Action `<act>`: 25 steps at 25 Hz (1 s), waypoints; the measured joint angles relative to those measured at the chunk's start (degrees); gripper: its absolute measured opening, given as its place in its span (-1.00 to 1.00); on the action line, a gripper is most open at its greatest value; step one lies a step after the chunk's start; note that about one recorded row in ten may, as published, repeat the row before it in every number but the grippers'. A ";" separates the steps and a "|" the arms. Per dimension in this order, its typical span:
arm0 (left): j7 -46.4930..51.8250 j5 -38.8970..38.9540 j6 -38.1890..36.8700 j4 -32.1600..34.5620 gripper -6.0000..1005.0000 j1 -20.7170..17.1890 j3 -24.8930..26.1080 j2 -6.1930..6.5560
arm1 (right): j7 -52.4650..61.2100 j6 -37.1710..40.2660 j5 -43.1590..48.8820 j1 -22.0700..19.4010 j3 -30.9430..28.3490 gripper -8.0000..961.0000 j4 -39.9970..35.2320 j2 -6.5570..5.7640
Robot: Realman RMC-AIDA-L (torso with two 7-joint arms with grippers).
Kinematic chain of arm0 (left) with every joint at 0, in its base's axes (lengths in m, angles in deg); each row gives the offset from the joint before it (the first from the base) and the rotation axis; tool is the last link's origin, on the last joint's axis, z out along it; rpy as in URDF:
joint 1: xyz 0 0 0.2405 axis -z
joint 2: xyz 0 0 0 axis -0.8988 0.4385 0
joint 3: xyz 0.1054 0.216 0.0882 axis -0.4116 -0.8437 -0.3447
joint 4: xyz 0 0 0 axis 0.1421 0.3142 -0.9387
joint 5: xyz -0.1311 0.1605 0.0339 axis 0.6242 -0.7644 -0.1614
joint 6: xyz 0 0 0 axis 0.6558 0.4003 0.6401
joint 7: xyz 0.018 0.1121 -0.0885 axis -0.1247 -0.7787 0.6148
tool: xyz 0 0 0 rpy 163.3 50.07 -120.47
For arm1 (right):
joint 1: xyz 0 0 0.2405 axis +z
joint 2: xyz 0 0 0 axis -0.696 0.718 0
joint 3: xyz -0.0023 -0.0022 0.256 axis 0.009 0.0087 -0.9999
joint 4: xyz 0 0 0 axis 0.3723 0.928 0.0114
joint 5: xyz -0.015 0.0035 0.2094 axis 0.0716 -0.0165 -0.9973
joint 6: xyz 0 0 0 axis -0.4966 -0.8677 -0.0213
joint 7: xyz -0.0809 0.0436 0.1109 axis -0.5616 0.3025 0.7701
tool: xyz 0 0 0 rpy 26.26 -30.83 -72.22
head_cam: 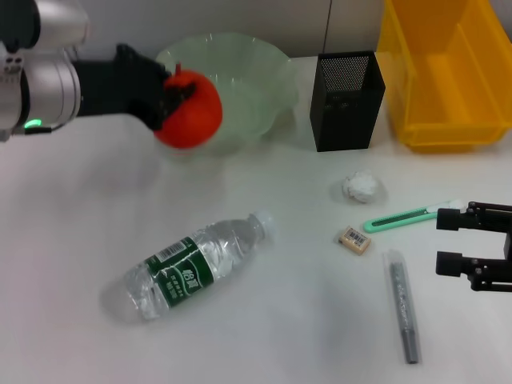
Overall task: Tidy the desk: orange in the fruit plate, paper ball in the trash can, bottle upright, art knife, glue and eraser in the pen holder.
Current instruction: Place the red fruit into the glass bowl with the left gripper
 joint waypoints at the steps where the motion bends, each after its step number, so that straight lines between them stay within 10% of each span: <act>1: -0.04 0.10 3.34 -0.09 -0.84 0.21 -1.01 -0.02 | 0.00 0.06 0.00 -0.19 0.00 0.52 0.00 0.01; 25: -4.06 12.60 33.91 -13.89 -0.85 6.63 -15.20 -0.33 | -2.40 0.17 0.30 -0.41 0.31 0.52 3.93 -0.09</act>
